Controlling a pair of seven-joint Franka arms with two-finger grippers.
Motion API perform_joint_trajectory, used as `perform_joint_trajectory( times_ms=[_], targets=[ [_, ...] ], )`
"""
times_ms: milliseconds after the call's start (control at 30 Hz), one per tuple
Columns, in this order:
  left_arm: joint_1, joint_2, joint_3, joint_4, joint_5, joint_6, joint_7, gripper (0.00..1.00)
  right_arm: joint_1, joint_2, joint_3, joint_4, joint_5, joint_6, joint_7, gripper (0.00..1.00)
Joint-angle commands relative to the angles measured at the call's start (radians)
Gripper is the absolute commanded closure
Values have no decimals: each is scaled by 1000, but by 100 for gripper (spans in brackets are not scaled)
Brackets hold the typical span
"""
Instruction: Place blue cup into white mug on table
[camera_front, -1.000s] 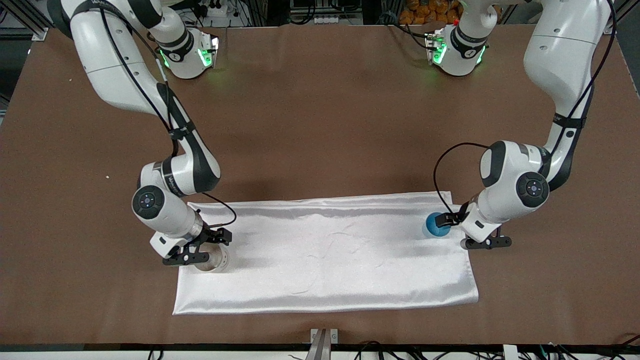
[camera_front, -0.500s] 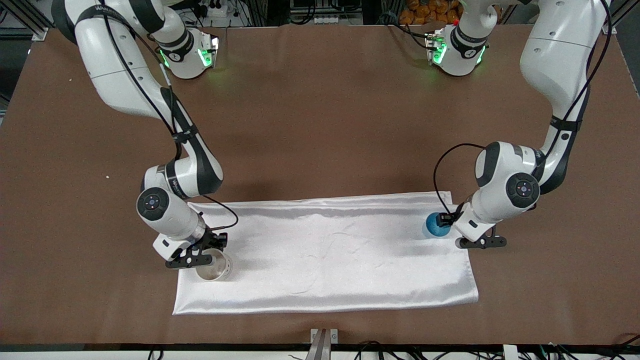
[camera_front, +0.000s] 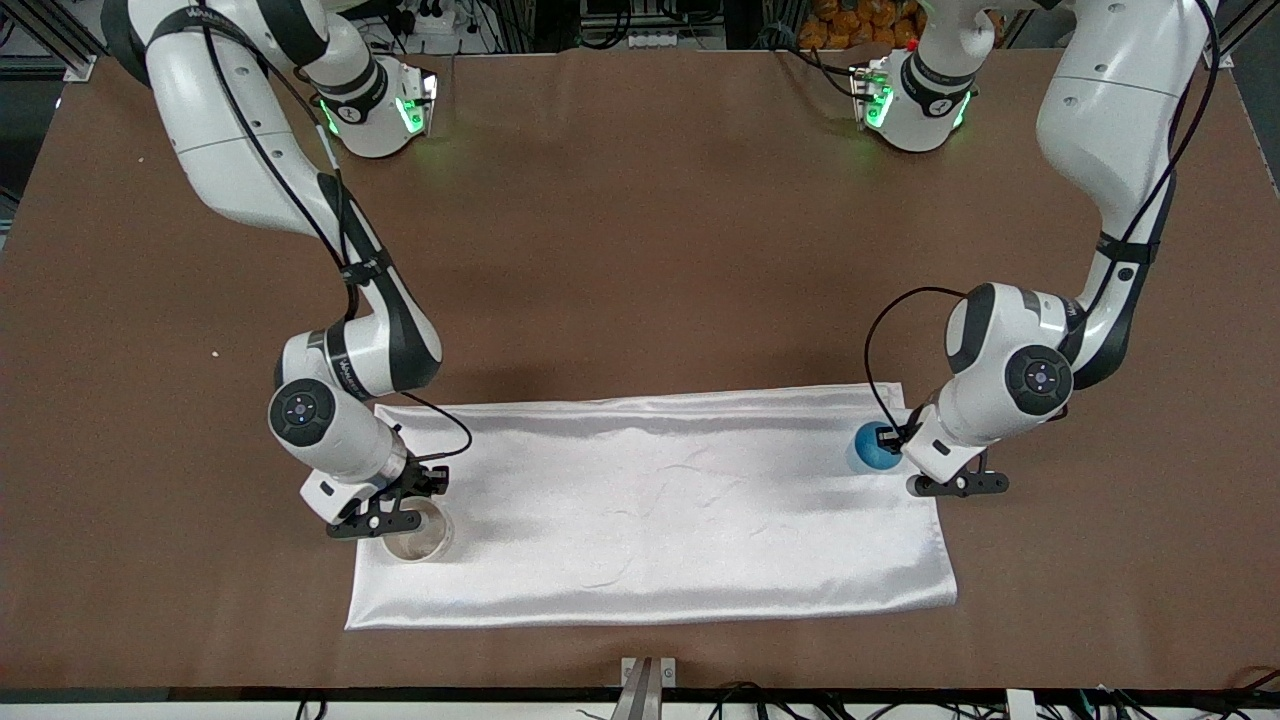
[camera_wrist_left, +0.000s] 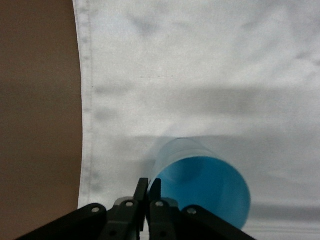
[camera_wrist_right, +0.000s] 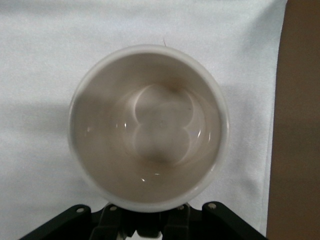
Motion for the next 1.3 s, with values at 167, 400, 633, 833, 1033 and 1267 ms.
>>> perform_joint_trajectory(
  times_ms=[167,400,633,833,1033,1267],
  targets=[
    [-11,-7,6,8,39,5,-35,100,-63,-168,15,-59,-6,-251,4,100],
    [-14,-29,6,8,49,0,-36,100,-65,-379,17,-334,-3,-205,0,100],
    [-15,-32,7,31,50,-23,-35,100,-63,-568,15,-654,-3,8,-19,100],
    [-20,-38,6,51,50,-55,-35,100,-60,-642,15,-774,-3,88,-26,100],
    [-28,-54,7,62,52,-86,-35,100,-30,-662,20,-769,-1,56,16,100],
    [-57,-67,11,103,53,-169,-39,100,82,-662,27,-749,-1,42,258,100]
  ],
)
